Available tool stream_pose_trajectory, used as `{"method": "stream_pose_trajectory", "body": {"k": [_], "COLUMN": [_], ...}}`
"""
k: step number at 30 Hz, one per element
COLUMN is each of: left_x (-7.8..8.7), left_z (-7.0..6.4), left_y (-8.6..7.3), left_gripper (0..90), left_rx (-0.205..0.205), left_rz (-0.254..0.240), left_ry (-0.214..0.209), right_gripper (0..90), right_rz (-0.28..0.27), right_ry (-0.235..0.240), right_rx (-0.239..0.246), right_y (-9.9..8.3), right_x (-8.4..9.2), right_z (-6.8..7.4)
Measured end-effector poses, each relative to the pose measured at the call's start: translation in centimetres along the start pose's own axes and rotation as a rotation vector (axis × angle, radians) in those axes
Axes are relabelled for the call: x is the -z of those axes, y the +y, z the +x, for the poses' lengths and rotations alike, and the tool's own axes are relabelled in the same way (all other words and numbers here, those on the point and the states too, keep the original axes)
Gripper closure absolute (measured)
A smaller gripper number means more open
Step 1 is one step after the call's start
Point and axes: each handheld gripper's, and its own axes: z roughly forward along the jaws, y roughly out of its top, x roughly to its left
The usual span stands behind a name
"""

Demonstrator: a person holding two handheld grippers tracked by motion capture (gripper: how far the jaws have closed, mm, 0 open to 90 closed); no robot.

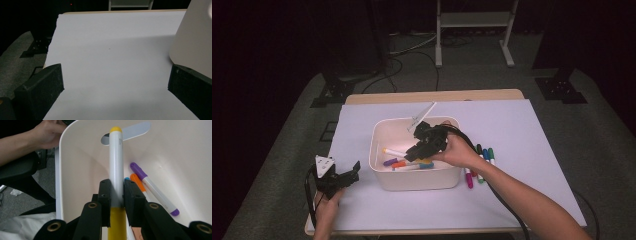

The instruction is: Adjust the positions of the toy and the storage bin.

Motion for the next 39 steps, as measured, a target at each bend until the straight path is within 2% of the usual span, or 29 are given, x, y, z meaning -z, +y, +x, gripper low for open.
{"method": "stream_pose_trajectory", "body": {"k": [15,19,24,29,35,39], "left_x": [0.0,0.0,0.0,0.0,0.0,0.0], "left_z": [0.1,0.1,0.1,0.1,0.0,0.0], "left_y": [0.0,0.0,0.0,0.0,0.0,0.0], "left_gripper": [0.0,0.0,0.0,0.0,0.0,0.0], "left_rx": [0.0,0.002,0.001,0.002,0.002,-0.001], "left_rz": [-0.002,-0.003,-0.003,0.0,-0.003,-0.001], "left_ry": [0.0,0.002,0.002,0.001,0.001,0.002], "right_gripper": [75.4,71.6,69.9,68.5,66.9,64.7], "right_rz": [0.098,0.119,0.114,0.064,-0.008,-0.044], "right_ry": [0.013,0.007,-0.019,-0.027,-0.061,-0.089], "right_rx": [0.029,0.038,0.044,0.039,0.03,0.013], "right_y": [0.4,0.3,0.4,0.5,-0.3,-1.5], "right_x": [-3.2,-3.6,-3.2,-1.3,2.6,5.1], "right_z": [0.0,0.0,0.2,0.5,0.7,0.6]}}
